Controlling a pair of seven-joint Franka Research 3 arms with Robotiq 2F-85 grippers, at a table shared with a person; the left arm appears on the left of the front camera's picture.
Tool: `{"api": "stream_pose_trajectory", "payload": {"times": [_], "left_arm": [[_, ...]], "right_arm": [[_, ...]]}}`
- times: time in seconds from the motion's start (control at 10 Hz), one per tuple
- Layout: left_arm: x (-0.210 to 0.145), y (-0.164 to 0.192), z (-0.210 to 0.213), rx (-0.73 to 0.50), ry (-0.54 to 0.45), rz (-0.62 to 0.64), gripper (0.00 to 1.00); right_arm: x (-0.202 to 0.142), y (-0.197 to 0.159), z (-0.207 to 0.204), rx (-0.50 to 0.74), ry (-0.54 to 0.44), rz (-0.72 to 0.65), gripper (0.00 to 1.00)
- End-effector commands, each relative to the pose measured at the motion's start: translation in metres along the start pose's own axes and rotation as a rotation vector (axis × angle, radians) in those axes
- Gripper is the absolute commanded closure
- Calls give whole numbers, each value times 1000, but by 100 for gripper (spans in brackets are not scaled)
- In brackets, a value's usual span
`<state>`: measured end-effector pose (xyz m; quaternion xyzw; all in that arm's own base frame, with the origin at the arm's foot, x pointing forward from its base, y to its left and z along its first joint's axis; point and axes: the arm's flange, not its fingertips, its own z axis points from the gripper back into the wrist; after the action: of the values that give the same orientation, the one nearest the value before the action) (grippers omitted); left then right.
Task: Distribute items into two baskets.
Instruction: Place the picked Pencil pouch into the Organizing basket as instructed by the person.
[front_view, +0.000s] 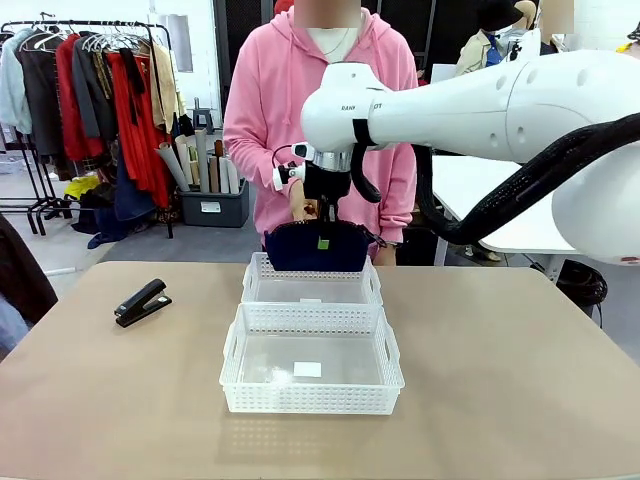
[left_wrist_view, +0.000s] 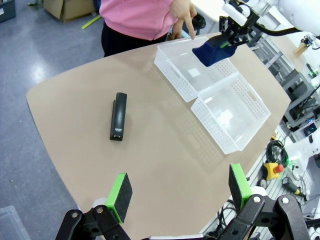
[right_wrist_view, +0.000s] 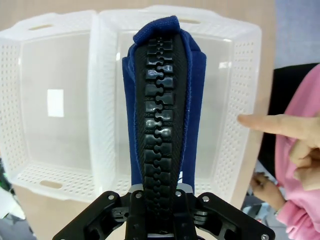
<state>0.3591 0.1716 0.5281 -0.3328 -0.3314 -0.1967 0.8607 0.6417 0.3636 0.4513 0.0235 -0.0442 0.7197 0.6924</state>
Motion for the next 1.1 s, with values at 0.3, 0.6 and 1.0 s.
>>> {"api": "stream_pose_trajectory", "payload": {"times": [0.3, 0.6, 1.0], "left_arm": [[1, 0, 0, -10, -21, -9, 0], [1, 0, 0, -10, -21, -9, 0], [1, 0, 0, -10, -21, -9, 0]], "right_arm": [[4, 2, -30, -129, 30, 41, 100], [1, -1, -52, -64, 8, 55, 100], [4, -1, -74, -4, 29, 87, 100]]}}
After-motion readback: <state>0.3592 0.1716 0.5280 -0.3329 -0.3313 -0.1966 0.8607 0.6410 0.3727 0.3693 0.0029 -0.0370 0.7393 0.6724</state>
